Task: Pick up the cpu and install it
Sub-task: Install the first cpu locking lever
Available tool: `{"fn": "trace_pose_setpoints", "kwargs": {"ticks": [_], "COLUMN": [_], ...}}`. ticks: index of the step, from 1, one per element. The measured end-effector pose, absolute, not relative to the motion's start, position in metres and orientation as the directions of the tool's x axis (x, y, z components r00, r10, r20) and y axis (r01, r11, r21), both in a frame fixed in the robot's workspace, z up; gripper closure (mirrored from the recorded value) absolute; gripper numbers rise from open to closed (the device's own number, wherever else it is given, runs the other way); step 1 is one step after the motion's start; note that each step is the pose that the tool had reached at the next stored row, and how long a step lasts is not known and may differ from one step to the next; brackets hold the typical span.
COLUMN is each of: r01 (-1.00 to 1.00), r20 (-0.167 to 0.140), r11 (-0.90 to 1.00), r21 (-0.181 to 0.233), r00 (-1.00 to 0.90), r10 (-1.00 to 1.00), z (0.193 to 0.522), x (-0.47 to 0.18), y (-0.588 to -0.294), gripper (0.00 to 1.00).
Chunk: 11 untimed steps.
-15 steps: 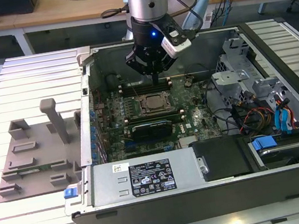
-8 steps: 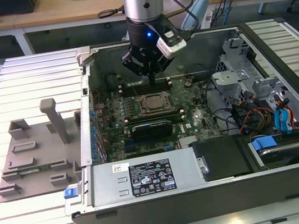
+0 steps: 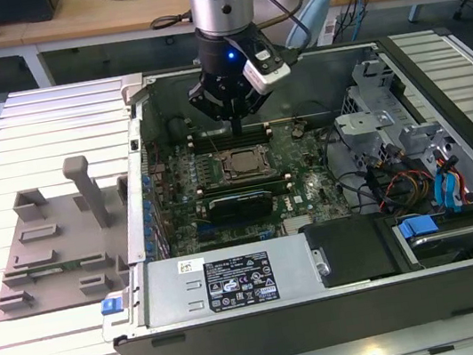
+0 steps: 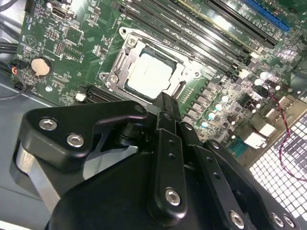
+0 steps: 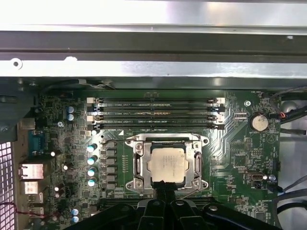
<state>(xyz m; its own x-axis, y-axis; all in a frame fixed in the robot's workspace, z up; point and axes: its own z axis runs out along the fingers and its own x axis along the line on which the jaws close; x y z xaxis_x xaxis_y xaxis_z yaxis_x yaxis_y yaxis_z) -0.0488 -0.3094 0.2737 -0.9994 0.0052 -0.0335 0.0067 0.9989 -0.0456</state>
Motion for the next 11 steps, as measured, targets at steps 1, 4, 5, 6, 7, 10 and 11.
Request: {"fn": "trace_pose_setpoints", "kwargs": {"ticks": [1,4,5,6,7,10,11], "r01": [0.007,0.007,0.007,0.007,0.007,0.007,0.007], "r20": [-0.033,-0.034,-0.034,-0.034,-0.033,-0.033,-0.034], "r11": [0.999,0.999,0.999,0.999,0.999,0.999,0.999], "r21": [-0.046,-0.046,-0.046,-0.046,-0.046,-0.046,-0.046], "r00": [-0.999,-0.999,-0.999,-0.999,-0.999,-0.999,-0.999], "r10": [0.005,0.005,0.005,0.005,0.005,0.005,0.005], "z": [0.2737,0.2736,0.2736,0.2735,0.2735,0.2734,0.2733], "x": [-0.0496,-0.0514,-0.0523,-0.0533,-0.0543,-0.0562,-0.0569], "y": [-0.3094,-0.3094,-0.3094,-0.3094,-0.3094,-0.3093,-0.3093], "gripper": [0.89,0.89,0.89,0.89,0.89,0.89,0.89]}}
